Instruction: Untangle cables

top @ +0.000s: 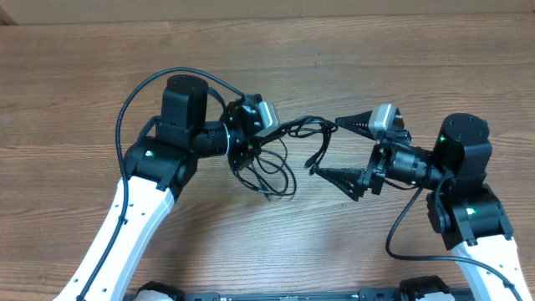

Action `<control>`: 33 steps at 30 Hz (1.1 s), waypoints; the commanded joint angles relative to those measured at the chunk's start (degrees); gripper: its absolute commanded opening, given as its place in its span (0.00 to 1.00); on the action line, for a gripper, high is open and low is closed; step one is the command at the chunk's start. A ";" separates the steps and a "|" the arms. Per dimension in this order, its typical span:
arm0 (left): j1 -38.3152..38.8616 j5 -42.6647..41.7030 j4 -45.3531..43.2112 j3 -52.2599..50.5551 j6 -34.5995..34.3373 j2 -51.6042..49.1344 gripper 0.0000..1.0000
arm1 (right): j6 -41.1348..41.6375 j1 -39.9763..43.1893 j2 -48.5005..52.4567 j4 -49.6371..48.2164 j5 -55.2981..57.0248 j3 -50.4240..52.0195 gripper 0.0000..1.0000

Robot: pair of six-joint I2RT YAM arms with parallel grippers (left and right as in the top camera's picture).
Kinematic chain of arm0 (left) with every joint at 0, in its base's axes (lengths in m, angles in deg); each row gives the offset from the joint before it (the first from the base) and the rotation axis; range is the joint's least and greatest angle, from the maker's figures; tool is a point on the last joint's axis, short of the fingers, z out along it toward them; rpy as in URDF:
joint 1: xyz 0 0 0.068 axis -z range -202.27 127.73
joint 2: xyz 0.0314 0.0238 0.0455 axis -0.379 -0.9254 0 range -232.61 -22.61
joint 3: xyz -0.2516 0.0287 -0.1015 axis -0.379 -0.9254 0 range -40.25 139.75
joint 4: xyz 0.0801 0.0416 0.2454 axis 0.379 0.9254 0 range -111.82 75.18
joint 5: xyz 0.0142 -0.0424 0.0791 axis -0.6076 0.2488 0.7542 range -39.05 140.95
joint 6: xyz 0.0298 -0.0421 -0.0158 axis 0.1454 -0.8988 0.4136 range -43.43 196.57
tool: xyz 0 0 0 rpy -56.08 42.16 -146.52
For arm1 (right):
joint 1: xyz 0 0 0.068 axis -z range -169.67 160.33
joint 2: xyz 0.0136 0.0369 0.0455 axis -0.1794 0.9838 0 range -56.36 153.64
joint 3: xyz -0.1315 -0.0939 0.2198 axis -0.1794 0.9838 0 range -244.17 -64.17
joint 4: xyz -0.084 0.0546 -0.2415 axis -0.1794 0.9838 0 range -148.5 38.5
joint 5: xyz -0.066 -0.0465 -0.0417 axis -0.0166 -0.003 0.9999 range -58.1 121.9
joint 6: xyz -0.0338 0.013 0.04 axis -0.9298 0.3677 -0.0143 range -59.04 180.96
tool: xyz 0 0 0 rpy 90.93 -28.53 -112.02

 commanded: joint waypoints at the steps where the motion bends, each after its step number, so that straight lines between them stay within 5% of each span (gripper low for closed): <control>1: 0.11 7.08 -0.44 0.92 -4.00 0.94 0.04 | 2.10 -0.31 -0.09 0.07 0.61 -0.37 1.00; 15: 0.11 7.76 -0.37 0.92 -4.15 0.94 0.04 | 16.22 -0.31 -0.09 0.33 -1.81 -0.37 1.00; 19: 0.11 6.03 0.79 0.92 -4.11 0.94 0.04 | 16.13 -0.31 -0.09 0.31 -0.96 -0.37 1.00; 25: 0.09 2.29 3.58 0.92 -4.04 0.94 0.04 | 15.87 -0.31 -0.09 0.35 7.02 -0.37 0.80; 33: 0.09 0.00 5.62 0.92 -3.98 0.94 0.04 | 3.61 -0.31 -0.09 3.52 8.55 -0.37 0.71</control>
